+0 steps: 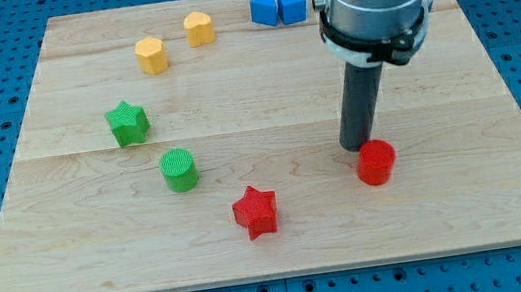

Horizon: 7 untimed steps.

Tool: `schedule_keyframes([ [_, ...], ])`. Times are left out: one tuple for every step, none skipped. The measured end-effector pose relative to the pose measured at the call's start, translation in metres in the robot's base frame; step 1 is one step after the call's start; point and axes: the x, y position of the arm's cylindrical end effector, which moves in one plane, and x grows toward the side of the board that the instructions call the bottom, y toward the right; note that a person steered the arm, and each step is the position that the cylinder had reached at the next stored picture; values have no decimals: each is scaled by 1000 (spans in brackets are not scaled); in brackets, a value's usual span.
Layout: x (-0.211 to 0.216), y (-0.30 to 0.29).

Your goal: Move the red circle parallel to the right of the red star

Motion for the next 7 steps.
schedule_keyframes([
  [26,0],
  [2,-3],
  [-19,10],
  [-32,31],
  [-32,34],
  [-12,36],
  [34,38],
])
